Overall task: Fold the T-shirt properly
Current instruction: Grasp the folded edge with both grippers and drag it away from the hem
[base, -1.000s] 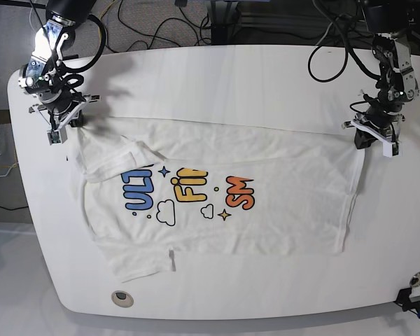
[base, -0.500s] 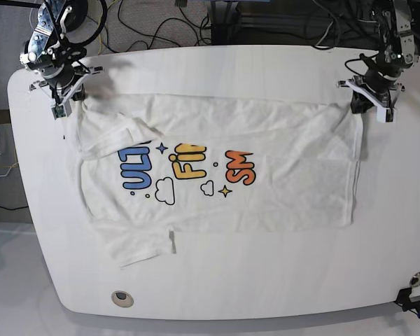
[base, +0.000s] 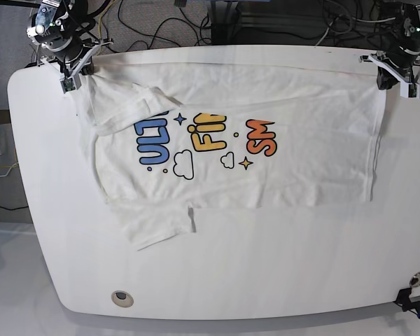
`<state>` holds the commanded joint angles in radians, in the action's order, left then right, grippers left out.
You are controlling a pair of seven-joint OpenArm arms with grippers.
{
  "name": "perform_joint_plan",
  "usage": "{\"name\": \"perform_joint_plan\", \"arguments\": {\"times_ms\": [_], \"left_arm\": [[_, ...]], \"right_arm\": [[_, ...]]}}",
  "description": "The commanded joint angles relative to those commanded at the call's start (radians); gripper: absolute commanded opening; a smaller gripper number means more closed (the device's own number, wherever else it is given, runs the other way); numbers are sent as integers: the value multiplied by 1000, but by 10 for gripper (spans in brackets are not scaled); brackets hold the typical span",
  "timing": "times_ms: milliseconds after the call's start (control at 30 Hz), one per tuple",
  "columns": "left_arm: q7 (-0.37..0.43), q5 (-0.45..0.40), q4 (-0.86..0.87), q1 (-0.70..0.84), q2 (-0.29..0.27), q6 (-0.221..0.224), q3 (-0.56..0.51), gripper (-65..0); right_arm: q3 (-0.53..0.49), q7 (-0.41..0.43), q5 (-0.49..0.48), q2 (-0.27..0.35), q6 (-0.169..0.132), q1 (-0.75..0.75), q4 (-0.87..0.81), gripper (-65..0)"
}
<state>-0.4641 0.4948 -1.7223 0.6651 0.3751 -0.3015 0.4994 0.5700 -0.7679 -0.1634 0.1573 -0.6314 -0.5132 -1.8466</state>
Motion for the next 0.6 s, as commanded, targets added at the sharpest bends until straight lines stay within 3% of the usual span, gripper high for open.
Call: {"name": "perform_joint_plan", "arguments": {"times_ms": [267, 333, 467, 533, 600], "left_arm": [[-2, 0, 0, 0, -3, 0, -2, -630], [-5, -3, 0, 0, 0, 0, -2, -538], [-92, -5, 0, -8, 3, 0, -6, -276], [-95, -3, 0, -8, 21, 0, -8, -222], [-95, -3, -5, -9, 21, 0, -5, -223]], "right_arm": [[-2, 0, 0, 0, 0, 2, 0, -650], [-2, 0, 0, 0, 0, 2, 0, -650], [-2, 0, 0, 0, 0, 3, 0, -504], [-2, 0, -2, 0, 0, 5, -17, -448], [-2, -2, -2, 0, 0, 5, -48, -410]]}}
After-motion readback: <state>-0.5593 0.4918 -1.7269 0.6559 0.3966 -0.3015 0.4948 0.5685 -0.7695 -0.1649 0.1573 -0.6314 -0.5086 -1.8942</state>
